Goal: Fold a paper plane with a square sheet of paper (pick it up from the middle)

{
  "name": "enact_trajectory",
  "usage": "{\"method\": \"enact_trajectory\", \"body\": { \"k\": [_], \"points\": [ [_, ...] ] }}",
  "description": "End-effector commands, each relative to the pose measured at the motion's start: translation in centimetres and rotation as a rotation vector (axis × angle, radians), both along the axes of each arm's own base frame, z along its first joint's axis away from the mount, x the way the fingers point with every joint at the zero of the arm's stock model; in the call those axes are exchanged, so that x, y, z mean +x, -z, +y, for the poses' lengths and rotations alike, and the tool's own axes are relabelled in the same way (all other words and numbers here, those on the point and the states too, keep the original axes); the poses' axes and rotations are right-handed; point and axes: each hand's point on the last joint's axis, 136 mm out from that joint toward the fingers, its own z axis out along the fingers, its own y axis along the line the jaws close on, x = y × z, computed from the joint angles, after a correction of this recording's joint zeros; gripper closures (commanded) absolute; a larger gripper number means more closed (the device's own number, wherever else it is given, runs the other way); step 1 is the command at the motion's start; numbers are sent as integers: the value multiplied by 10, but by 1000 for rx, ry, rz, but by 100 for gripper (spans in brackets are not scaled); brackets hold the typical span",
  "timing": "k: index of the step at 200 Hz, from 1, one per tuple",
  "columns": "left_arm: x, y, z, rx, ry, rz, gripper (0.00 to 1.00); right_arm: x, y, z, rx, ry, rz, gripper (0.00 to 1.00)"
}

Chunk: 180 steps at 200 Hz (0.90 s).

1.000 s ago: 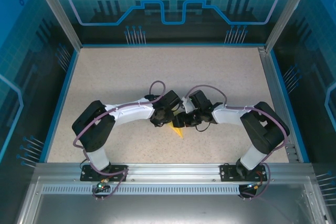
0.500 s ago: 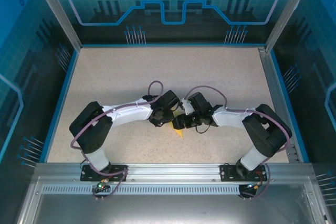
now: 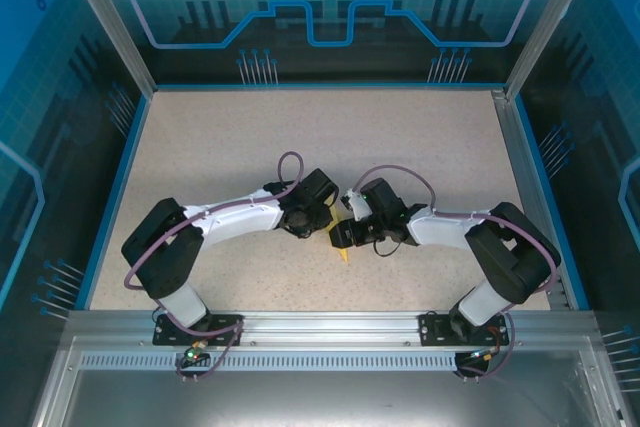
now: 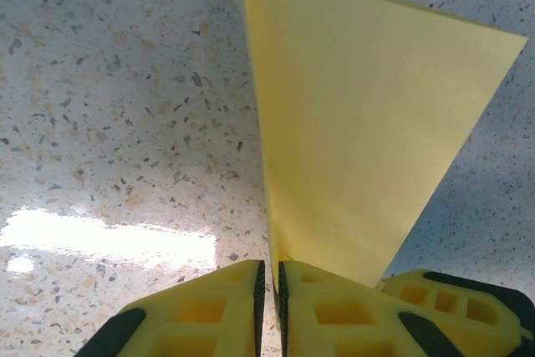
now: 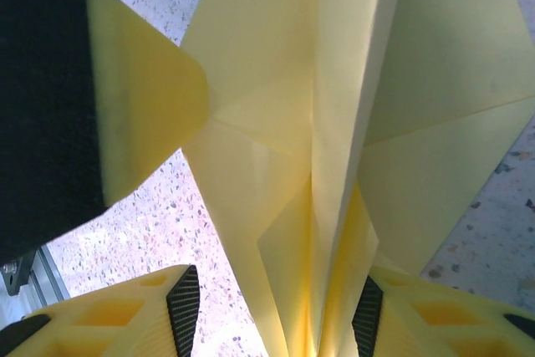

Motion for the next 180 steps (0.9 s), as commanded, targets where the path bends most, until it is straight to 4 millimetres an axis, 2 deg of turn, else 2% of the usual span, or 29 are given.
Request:
{"method": "enact_trajectory", "body": {
  "k": [1,44,100,146,180],
  "points": [
    [-5,3,8,9,-10,20,85,4,-6,-2,20,21,-18,48],
    [-5,3,7,7,-4,17,86,6,1,-3,0,27,2,60],
    [-4,2,6,5,-2,15,87,11,12,-7,-69,42,5,67],
    [-4,3,7,7,-2,18,87,9,18,1,-95,1,8,72],
    [-4,1,7,4,-6,13,87,10,24,1,-151,4,5,79]
  ]
}}
